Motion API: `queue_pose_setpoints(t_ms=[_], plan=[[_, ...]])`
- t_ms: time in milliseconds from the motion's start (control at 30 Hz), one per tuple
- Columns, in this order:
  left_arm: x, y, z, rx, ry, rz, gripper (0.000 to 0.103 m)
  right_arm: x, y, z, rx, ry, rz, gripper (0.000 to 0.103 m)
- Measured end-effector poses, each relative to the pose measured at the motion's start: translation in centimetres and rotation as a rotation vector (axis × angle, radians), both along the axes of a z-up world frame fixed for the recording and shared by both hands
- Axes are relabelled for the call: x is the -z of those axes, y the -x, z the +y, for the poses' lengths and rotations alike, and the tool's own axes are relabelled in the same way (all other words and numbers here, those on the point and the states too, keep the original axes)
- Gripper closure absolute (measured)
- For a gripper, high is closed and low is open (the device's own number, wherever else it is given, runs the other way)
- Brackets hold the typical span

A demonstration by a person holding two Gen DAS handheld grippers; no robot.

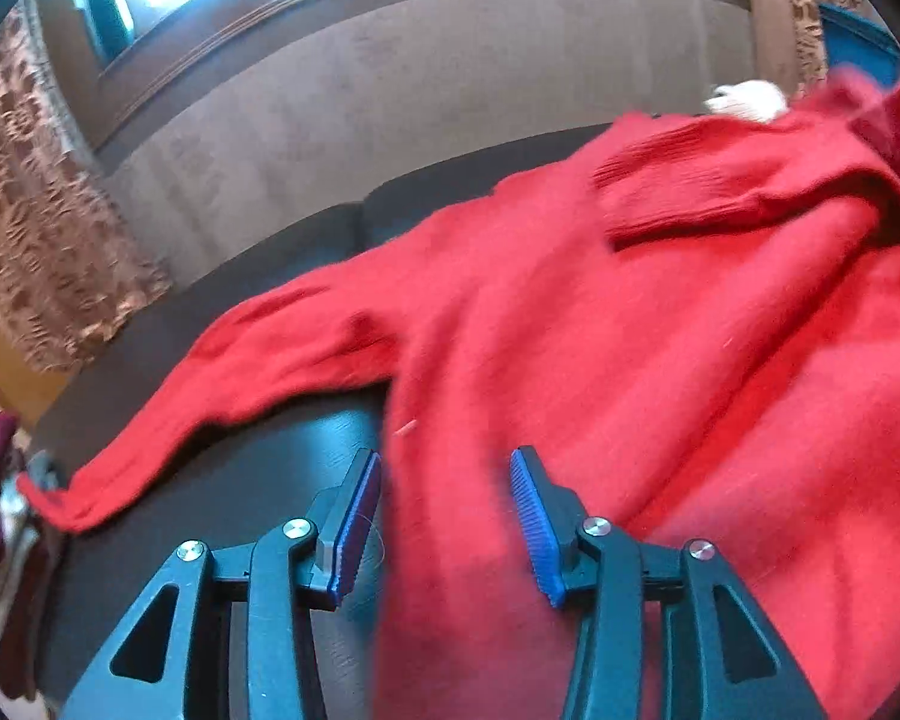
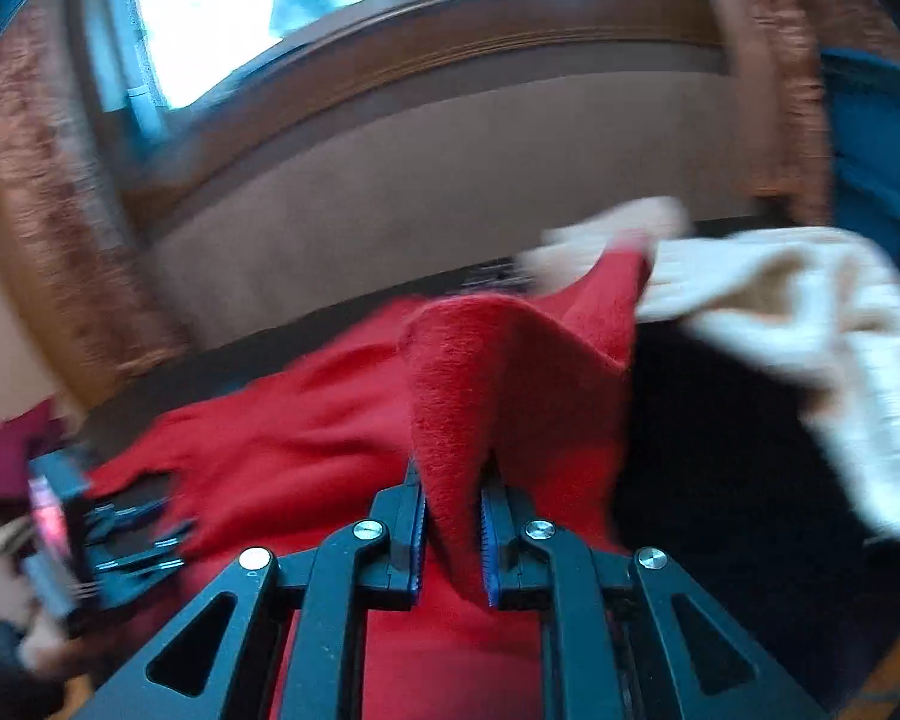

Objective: Fold clothes

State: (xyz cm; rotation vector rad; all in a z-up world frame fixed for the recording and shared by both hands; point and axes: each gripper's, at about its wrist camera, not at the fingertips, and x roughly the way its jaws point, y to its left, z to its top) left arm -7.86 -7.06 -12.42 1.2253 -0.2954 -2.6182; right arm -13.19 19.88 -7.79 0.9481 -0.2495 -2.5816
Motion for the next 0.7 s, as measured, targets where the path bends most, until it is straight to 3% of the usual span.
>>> queue_pose_setpoints(t_ms=[133,200,300,433,567,633,700], plan=[[0.7,-1.5,-2.8,-0.063,-0.001,-0.052,0.054,1.5,-1.2,-5.7,-0.169,0.120,-0.052,0.088],[0.6,-2.6,-4.3,-0.076,-0.088,-0.030,0.050,2.5,-2.0,-8.3,-0.246,0.083,-0.065,0.088],[-0.5,-3.7,-5.9,-0.110,-0.197,0.006,0.057,5.2,-2.5,-10.0,-0.292,0.074,-0.121,0.088],[-2.8,-4.1,-7.9,-0.125,-0.310,0.123,0.057,8.3,-2.2,-9.0,-0.283,0.148,-0.172,0.090],[-4.8,0.1,-10.2,-0.126,-0.434,0.178,0.056,8.6,-1.9,-8.1,-0.302,0.198,-0.153,0.090],[-5.0,3.2,-10.5,-0.112,-0.487,0.160,0.053,8.7,-1.9,-8.0,-0.321,0.206,-0.144,0.090],[-4.6,6.3,-10.0,-0.102,-0.485,0.115,0.046,8.9,-1.9,-7.9,-0.333,0.225,-0.144,0.090]])
